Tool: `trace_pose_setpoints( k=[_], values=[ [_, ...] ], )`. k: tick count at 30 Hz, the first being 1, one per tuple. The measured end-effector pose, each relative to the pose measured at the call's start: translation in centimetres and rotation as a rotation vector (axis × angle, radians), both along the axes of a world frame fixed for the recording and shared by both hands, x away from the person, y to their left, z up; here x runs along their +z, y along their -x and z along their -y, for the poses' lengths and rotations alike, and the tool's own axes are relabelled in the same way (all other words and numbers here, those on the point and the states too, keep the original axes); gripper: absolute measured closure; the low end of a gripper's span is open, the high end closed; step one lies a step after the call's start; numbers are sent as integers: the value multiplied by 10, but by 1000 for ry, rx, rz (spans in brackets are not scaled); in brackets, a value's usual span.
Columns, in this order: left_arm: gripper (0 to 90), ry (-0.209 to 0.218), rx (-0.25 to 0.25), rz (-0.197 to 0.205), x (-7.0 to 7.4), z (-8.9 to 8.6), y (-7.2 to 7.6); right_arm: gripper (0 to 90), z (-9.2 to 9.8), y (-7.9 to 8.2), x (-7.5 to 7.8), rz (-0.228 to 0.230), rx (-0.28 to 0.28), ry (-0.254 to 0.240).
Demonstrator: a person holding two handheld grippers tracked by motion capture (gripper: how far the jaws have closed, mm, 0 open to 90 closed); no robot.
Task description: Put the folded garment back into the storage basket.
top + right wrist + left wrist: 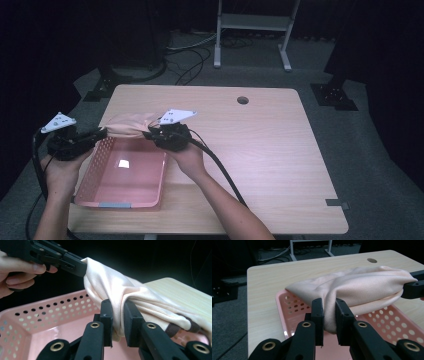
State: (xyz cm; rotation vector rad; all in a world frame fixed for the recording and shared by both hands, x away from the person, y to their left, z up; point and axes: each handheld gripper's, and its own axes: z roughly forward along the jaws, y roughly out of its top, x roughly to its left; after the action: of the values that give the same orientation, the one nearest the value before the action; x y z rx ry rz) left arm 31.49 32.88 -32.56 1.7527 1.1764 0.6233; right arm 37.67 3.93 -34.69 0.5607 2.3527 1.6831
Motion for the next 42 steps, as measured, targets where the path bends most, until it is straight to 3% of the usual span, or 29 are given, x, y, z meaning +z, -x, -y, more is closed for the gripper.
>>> trace_pose_setpoints(
  k=[8,16,27,42],
  values=[
    [798,22,-12,1,-16,-1,14,796,1,14,-14,8,8,13],
    [797,16,-23,19,-19,-1,31,795,3,28,-18,21,20,16],
    [797,38,-21,28,-29,-2,45,796,4,43,-29,7,44,0],
    [797,34,-14,42,-35,-2,67,795,5,62,-39,3,74,-6]
  ],
)
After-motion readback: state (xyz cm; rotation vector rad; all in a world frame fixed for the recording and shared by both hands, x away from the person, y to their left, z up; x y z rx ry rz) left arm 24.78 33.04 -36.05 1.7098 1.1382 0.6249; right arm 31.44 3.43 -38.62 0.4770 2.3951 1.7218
